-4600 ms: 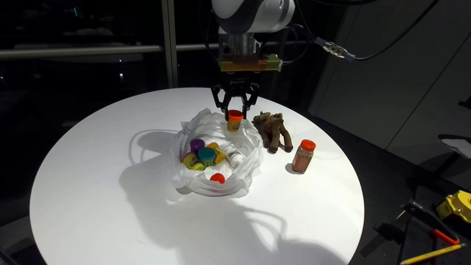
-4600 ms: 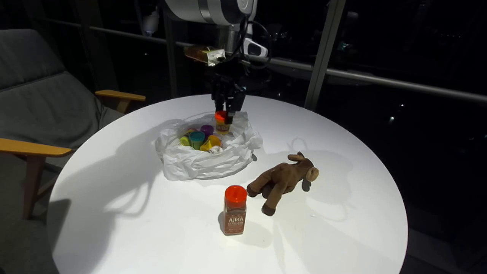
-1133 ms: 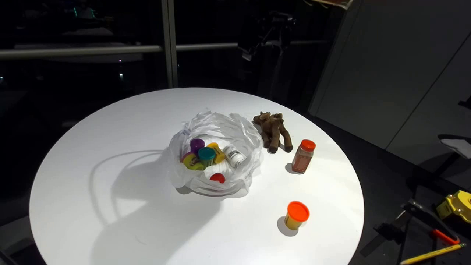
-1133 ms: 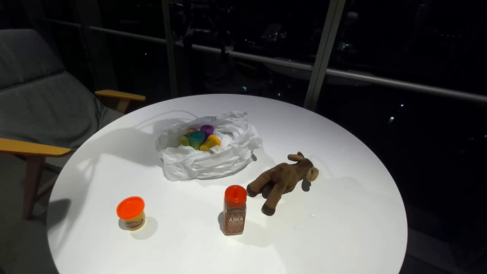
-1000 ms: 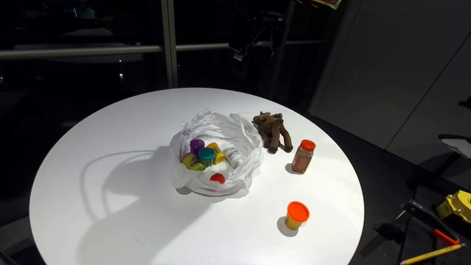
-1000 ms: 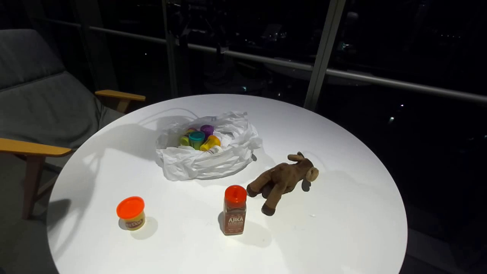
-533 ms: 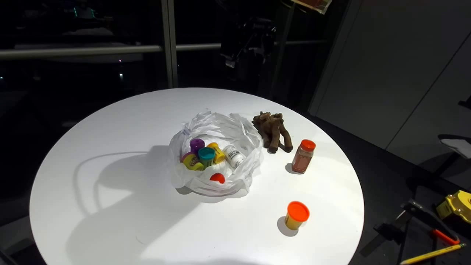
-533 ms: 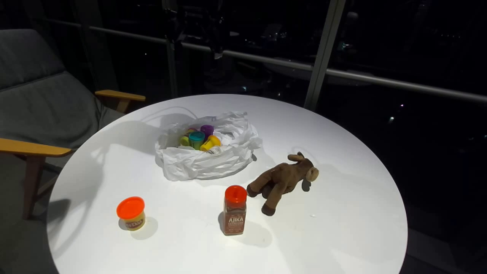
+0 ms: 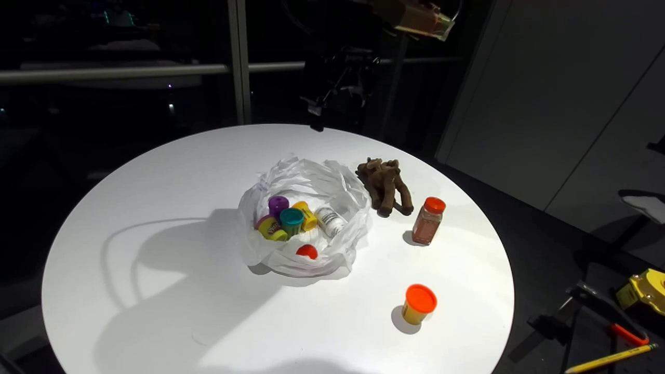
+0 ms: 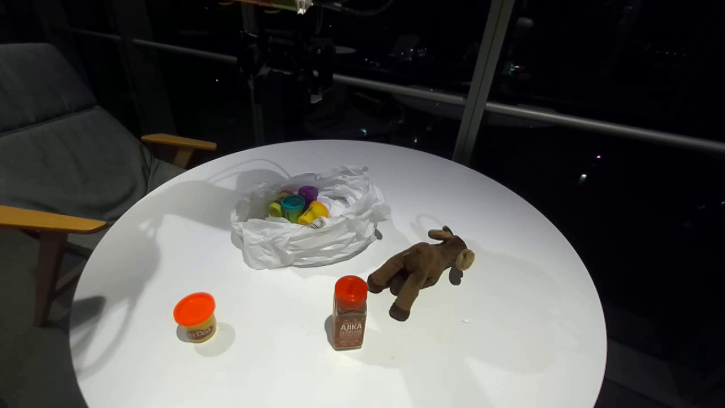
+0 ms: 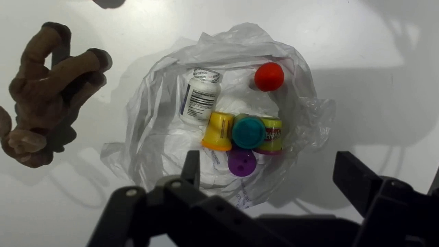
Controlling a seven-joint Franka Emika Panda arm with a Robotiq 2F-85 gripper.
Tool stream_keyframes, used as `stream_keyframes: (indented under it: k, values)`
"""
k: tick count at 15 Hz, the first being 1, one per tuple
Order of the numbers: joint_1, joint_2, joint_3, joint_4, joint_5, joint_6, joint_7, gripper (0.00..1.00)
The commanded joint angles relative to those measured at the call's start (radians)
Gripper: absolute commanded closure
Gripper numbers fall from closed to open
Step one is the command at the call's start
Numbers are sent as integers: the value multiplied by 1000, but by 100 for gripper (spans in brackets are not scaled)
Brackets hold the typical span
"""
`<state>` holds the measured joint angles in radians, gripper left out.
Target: Remove the contents from the plastic.
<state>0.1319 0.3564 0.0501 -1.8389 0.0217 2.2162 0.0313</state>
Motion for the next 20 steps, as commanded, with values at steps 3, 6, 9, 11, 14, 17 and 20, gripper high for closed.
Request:
stream_keyframes:
  k: [3,6,9,11,14,17,20]
  values:
    - [71,144,4,48,-65,194,139,0]
    - [117,240,-30,99,-154,261,186,0]
    - [122,334,-38,182,-176,260,170,0]
    - [114,388,-36,241,-170,244,152,0]
    - [104,474,-36,347,-157,207,131,0]
    - [88,547,-29,448,-144,151,103,0]
    - [78,606,-31,536,-143,97,90,0]
